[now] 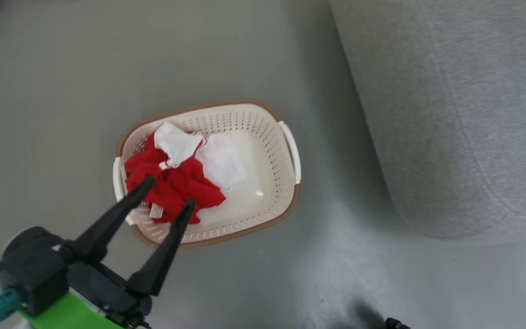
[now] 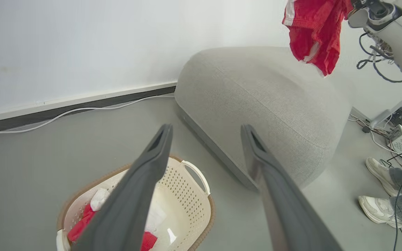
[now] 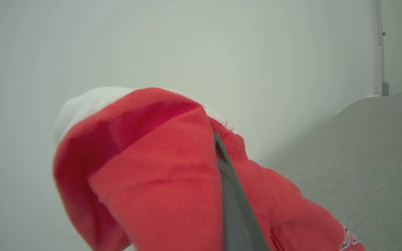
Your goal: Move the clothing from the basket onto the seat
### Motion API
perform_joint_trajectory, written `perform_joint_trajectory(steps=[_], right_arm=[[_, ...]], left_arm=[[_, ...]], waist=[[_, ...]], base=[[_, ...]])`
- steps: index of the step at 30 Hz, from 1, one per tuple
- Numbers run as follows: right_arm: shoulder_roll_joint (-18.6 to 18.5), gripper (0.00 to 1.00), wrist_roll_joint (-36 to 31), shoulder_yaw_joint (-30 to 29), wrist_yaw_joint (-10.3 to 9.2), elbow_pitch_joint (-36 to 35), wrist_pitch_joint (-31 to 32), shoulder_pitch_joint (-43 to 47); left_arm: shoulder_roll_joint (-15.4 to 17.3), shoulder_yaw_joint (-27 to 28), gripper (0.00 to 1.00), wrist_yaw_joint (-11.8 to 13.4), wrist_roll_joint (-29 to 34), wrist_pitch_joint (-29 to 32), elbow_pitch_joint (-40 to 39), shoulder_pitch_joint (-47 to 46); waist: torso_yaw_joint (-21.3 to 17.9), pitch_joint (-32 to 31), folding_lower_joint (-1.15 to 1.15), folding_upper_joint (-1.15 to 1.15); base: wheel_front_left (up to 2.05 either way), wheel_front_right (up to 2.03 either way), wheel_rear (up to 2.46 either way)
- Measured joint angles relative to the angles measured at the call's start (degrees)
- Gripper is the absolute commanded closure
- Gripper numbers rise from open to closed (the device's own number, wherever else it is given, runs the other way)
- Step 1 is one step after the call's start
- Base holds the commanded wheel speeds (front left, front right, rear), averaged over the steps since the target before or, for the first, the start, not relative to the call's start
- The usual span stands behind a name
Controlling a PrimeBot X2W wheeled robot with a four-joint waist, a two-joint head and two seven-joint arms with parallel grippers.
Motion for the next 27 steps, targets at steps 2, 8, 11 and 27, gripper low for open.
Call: perform_joint_trajectory(steps=[2,8,11,27], right_arm=[[0.3,1.00,0.1,-1.6,0.01,0.6,0.0,-2.3],[2.5,1.00,0.2,-4.1,0.01,4.3,-1.6,-5.7],[2.7,1.00,-1.1,-4.1,0.01,5.5,-1.6,-6.0],[-0.7,1.00,-17.5,0.0,0.08,11.6,-0.5,-7.4]], left_arm=[[0.8,1.8,0.00,0.2,-0.2,-0.1,-1.0,0.6],[3.6,6.3,0.00,0.7,-0.9,-2.0,-1.0,3.7],[5.0,8.4,0.00,0.7,-2.3,-2.8,-1.4,5.6],[10.0,16.7,0.00,1.2,-3.2,-5.1,-3.0,11.6]], waist=[[1.2,1.7,0.00,0.00],[4.2,6.5,0.00,0.00],[5.1,8.6,0.01,0.00],[1.6,15.8,0.01,0.00]], base=[[0.00,0.00,0.00],[0.00,0.00,0.00],[0.00,0.00,0.00],[0.00,0.00,0.00]])
